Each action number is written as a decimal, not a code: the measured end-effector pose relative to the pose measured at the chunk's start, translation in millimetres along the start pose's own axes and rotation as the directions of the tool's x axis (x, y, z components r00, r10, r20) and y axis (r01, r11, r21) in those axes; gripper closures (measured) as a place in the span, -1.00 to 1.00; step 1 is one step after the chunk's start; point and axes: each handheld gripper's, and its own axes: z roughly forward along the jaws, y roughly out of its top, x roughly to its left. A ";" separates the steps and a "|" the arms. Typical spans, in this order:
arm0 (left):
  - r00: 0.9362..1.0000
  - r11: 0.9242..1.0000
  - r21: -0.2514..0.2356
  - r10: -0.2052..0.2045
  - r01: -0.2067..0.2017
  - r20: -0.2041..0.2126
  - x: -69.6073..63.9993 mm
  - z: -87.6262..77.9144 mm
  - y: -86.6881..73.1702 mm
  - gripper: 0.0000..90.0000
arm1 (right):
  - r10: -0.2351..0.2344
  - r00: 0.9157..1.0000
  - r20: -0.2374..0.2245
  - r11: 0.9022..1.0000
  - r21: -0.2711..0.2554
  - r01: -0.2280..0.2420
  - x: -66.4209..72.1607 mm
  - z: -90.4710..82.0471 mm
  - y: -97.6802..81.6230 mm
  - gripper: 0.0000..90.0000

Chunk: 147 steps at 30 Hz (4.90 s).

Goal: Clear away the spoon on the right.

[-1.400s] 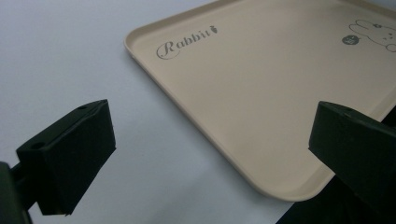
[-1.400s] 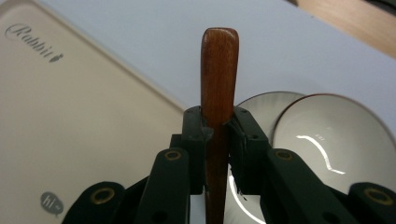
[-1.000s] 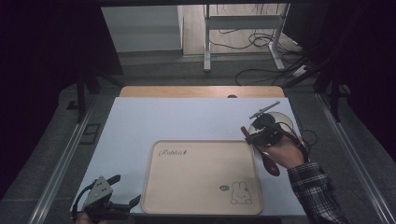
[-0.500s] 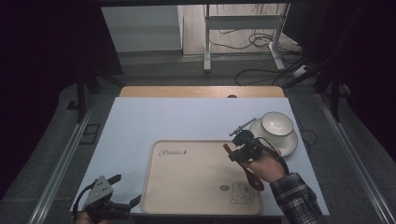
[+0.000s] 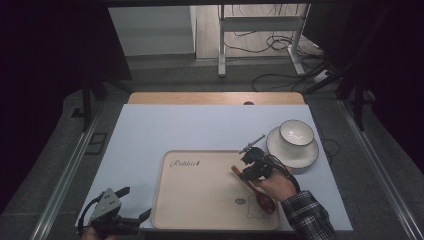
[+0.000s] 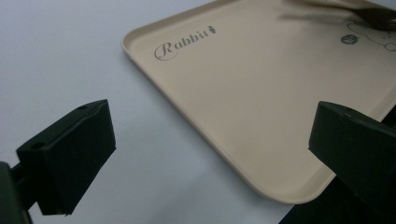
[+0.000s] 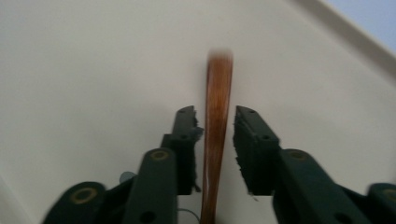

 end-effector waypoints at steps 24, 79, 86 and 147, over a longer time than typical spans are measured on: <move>1.000 1.000 0.000 -0.003 0.003 -0.001 0.0 0.2 0.0 -0.99 | -0.095 0.995 -0.008 0.963 -0.255 0.090 10.4 -14.6 -34.4 0.51; 1.000 1.000 -0.018 0.001 -0.001 -0.005 -0.5 -2.3 -0.9 -1.00 | -0.008 0.997 0.082 0.964 -0.263 0.030 -11.5 20.9 -64.7 0.99; 1.000 1.000 -0.017 0.001 -0.001 -0.004 -0.5 -2.2 -0.9 -1.00 | 0.017 0.996 0.090 0.963 -0.269 0.008 -19.7 18.6 -67.8 0.99; 1.000 1.000 -0.016 0.002 -0.002 0.000 -0.4 -2.1 -0.8 -0.99 | 0.016 0.993 0.119 0.939 -0.344 0.026 -10.8 -6.4 -72.0 0.20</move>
